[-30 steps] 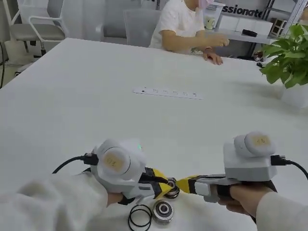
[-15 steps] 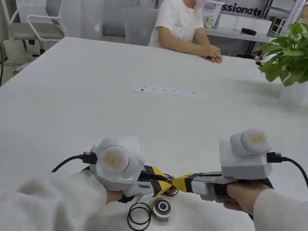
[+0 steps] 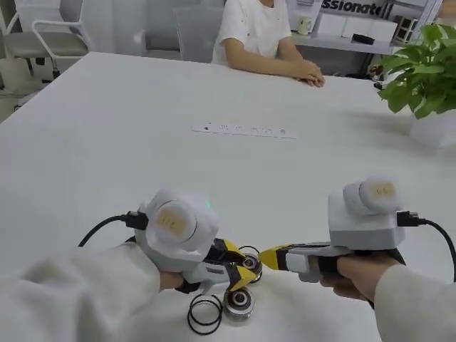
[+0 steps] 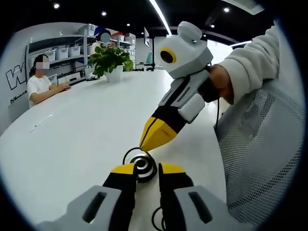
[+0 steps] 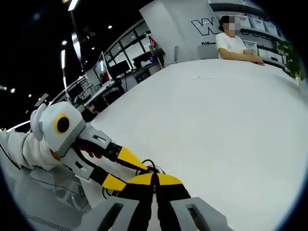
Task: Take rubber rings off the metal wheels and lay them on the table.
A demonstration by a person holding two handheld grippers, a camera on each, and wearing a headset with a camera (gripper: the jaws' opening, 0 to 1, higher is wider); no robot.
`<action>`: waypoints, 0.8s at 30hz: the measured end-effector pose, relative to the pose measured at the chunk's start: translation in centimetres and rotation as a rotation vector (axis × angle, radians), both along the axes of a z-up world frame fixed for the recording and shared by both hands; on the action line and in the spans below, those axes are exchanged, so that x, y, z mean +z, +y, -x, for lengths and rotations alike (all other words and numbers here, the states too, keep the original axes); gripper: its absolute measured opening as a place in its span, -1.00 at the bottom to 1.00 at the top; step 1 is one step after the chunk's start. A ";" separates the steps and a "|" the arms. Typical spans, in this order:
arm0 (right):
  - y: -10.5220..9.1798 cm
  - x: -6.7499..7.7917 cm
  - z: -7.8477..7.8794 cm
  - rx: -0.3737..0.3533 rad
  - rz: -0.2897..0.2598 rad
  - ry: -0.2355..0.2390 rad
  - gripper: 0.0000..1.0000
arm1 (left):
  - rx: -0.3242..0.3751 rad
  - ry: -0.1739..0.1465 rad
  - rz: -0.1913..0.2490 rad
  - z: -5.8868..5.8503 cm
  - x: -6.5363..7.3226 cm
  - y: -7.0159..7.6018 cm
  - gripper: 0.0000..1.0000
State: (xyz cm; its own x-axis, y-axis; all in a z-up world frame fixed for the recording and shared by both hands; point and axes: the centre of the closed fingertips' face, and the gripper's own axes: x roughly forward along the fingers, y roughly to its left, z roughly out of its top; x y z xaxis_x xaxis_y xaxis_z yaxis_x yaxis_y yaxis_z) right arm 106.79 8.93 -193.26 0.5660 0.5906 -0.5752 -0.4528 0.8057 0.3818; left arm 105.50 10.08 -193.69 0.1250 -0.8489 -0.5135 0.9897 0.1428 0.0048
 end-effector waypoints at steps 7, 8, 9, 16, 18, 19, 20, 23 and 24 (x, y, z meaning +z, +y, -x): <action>-0.4 0.3 -0.3 -0.026 -0.011 -0.005 -1.00 | 0.007 0.005 0.027 -0.3 1.4 0.1 -0.51; -0.4 0.4 -0.3 -0.027 -0.014 -0.007 -1.00 | 0.011 -0.001 0.031 -0.4 1.7 0.2 -0.48; -0.4 0.5 -0.3 -0.029 -0.016 -0.008 -1.00 | 0.015 -0.006 0.035 -0.6 2.0 0.2 -0.45; -0.4 0.6 -0.4 -0.029 -0.027 -0.010 -1.00 | -0.036 -0.074 -0.013 -0.3 2.9 0.8 -0.30; -0.4 0.7 -0.4 -0.029 -0.031 -0.012 -1.00 | -0.061 -0.089 -0.017 0.0 3.3 0.8 -0.27; -0.4 0.7 -0.4 -0.029 -0.032 -0.012 -1.00 | -0.069 -0.099 -0.020 0.1 3.4 0.8 -0.27; -0.4 0.8 -0.4 -0.029 -0.034 -0.014 -1.00 | -0.077 -0.114 -0.024 0.1 3.6 0.8 -0.28; -0.4 1.0 -0.5 -0.033 -0.043 -0.018 -1.00 | -0.085 -0.131 -0.010 0.2 4.5 0.9 -0.26; -0.4 1.1 -0.5 -0.034 -0.046 -0.019 -1.00 | -0.085 -0.128 -0.002 0.2 4.7 0.9 -0.24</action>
